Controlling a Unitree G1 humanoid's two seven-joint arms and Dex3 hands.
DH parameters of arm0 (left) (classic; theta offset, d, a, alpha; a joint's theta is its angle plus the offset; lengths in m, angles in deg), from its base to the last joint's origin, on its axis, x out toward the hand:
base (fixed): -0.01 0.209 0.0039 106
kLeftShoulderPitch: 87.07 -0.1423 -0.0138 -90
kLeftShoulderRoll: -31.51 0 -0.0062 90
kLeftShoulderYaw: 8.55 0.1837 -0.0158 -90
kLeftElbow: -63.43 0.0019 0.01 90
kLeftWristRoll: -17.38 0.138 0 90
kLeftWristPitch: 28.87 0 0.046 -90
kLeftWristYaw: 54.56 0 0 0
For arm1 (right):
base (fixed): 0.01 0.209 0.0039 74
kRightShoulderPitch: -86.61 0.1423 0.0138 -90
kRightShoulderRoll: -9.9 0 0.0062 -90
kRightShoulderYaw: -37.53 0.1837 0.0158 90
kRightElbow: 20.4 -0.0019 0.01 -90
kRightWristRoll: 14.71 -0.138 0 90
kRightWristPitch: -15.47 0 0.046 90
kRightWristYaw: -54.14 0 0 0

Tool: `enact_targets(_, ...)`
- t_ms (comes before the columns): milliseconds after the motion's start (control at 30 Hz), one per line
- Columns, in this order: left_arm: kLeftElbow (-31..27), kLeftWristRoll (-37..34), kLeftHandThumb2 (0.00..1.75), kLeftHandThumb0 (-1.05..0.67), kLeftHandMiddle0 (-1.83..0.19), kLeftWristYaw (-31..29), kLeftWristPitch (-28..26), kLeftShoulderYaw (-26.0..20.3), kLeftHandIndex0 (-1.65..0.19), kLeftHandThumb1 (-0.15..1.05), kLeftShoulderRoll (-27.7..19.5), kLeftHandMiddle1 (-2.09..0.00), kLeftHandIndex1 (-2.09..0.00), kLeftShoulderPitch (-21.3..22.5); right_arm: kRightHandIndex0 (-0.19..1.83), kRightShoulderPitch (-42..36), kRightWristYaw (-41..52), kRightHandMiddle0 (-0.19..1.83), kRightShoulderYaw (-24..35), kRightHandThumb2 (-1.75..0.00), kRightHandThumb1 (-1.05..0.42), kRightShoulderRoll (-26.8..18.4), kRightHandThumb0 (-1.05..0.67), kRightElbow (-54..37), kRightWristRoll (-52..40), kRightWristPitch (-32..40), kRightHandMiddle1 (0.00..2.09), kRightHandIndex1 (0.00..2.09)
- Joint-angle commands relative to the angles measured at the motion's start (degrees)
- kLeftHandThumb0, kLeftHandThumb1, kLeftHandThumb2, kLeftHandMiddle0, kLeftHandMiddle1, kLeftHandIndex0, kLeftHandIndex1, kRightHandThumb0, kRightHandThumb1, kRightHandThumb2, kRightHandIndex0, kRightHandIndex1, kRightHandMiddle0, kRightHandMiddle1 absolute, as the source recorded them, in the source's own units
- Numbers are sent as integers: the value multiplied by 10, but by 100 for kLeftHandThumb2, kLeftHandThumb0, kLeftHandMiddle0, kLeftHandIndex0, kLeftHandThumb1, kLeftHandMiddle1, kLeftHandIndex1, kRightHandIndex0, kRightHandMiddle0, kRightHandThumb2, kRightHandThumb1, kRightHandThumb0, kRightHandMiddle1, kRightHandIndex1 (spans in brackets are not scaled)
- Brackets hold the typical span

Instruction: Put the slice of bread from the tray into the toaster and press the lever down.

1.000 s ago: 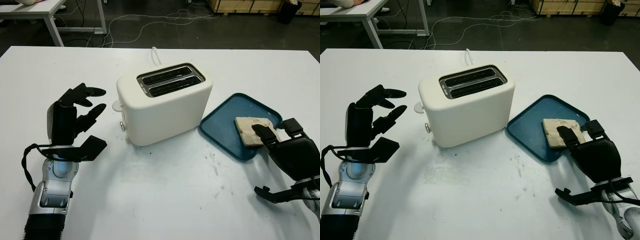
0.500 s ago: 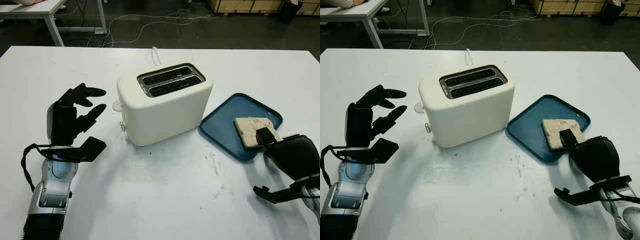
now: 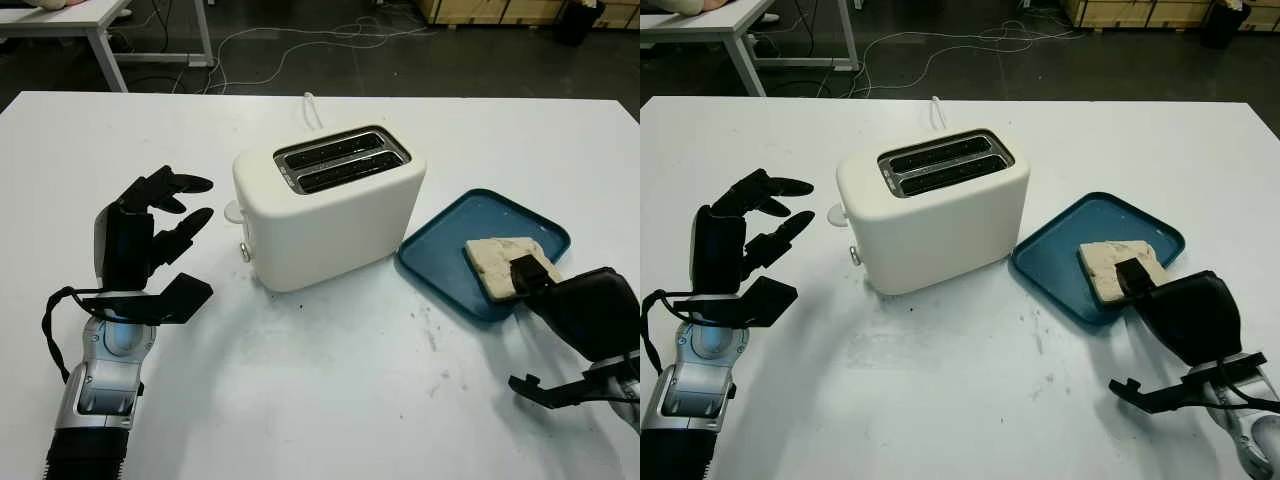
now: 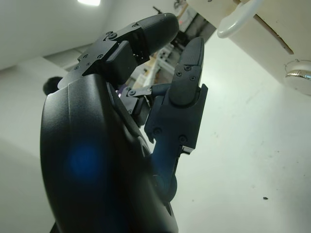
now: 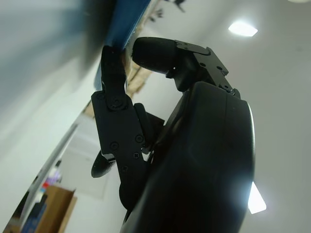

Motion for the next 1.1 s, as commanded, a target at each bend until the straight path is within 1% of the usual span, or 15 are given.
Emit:
enact_targets(0, 0, -1, 14, -33, -52, 0, 0, 2, -64, 92, -2, -146, -83, 5, 129, 18, -48, 6, 11, -14, -92, -9, -24, 0, -22, -42, 175, 175)
enact_targets(33, -3, -1, 14, -33, -52, -1, -5, 2, -64, 92, -1, -146, -83, 4, 96, 20, -58, 3, 18, -14, -92, -6, -24, -4, -37, -59, 175, 175)
enact_targets(67, -6, -2, 15, -33, -51, -2, -8, 3, -64, 92, 1, -146, -83, 3, 49, 21, -66, 1, 25, -14, -92, -1, -25, -9, -51, -74, 175, 175)
enact_targets(100, -6, -1, 15, -33, -51, -2, -8, 3, -64, 92, 1, -146, -83, 3, 25, 23, -73, 1, 29, -15, -92, 4, -25, -15, -61, -85, 175, 175)
enact_targets(133, -7, 0, 15, -33, -52, -2, -9, 4, -64, 92, 2, -147, -83, 3, 13, 27, -76, 0, 31, -17, -92, 9, -26, -22, -72, -99, 175, 175)
enact_targets(167, -7, 0, 15, -33, -51, -1, -8, 4, -64, 92, 2, -148, -83, 3, 5, 33, -76, 0, 30, -20, -92, 13, -27, -27, -78, -110, 175, 175)
enact_targets(233, -4, 0, 14, -33, -51, 1, -5, 5, -64, 92, 3, -148, -83, 4, 1, 44, -68, 0, 22, -20, -92, 22, -27, -34, -83, -122, 175, 175)
enact_targets(300, -5, 0, 14, -33, -52, 2, -6, 6, -65, 92, 2, -149, -83, 4, 0, 52, -47, 0, 12, -18, -92, 28, -28, -35, -81, -125, 175, 175)
enact_targets(467, -10, -1, 15, -31, -50, 0, -12, 4, -64, 92, 2, -148, -83, 1, 3, 56, 22, 1, 0, -20, -92, 28, -29, -39, -95, -142, 175, 175)
enact_targets(500, -9, -1, 15, -31, -50, 0, -10, 4, -64, 92, 1, -148, -83, 1, 9, 52, 44, 5, 2, -21, -92, 26, -30, -46, -101, -141, 175, 175)
enact_targets(567, -7, -3, 15, -32, -50, 0, -8, 4, -63, 92, 0, -148, -83, 1, 30, 45, 84, 14, 5, -22, -92, 22, -30, -57, -113, -140, 175, 175)
enact_targets(600, -9, -5, 15, -33, -50, -2, -10, 4, -63, 92, 1, -149, -82, 0, 51, 43, 100, 22, 7, -23, -92, 21, -31, -61, -118, -141, 175, 175)
enact_targets(667, -6, -4, 16, -33, -50, -1, -8, 5, -63, 92, 1, -149, -82, 1, 72, 40, 124, 30, 10, -22, -92, 20, -33, -66, -125, -145, 175, 175)
enact_targets(867, -6, -2, 16, -33, -50, 1, -10, 5, -63, 92, 2, -148, -83, 2, 95, 34, 163, 40, 22, -22, -92, 22, -33, -75, -131, -153, 175, 175)
enact_targets(1067, 0, -2, 15, -33, -51, 5, -1, 4, -64, 92, 1, -147, -83, 4, 100, 31, 193, 43, 32, -26, -92, 23, -34, -79, -138, -158, 175, 175)
